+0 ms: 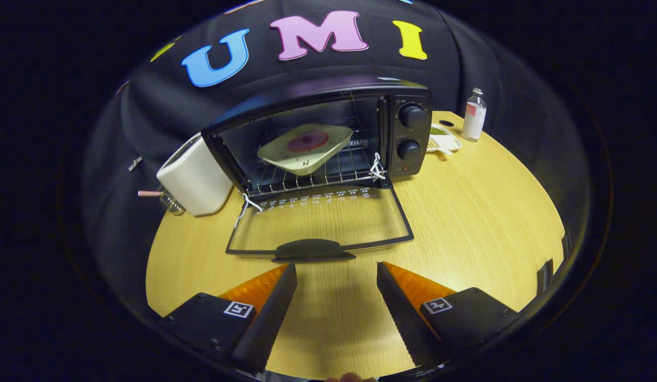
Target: Open the toaster oven, put the food inside, and close the toaster oven door.
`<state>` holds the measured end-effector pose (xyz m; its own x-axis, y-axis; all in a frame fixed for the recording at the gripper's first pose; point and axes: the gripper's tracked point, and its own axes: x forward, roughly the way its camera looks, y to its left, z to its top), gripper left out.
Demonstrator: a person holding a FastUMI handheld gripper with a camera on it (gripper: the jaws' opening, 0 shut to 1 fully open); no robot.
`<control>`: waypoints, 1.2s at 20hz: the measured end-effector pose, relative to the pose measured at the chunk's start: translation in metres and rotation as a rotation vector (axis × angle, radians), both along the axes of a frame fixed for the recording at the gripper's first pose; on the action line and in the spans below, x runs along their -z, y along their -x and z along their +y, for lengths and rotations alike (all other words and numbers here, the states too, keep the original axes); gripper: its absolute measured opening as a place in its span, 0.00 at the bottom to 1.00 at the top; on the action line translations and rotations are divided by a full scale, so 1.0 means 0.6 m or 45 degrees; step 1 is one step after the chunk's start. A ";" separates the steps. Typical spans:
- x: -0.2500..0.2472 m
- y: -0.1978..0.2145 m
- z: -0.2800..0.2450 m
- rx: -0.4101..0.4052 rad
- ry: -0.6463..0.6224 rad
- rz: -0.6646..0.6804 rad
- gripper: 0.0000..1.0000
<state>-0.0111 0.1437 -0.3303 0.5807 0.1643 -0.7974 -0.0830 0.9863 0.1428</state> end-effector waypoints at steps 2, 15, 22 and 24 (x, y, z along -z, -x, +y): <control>0.024 -0.001 -0.002 -0.016 0.064 0.016 1.00; 0.087 -0.034 0.036 -0.044 0.179 0.019 0.99; -0.015 -0.061 0.039 -0.033 0.062 -0.096 0.98; -0.052 -0.087 0.039 -0.036 0.038 -0.154 0.99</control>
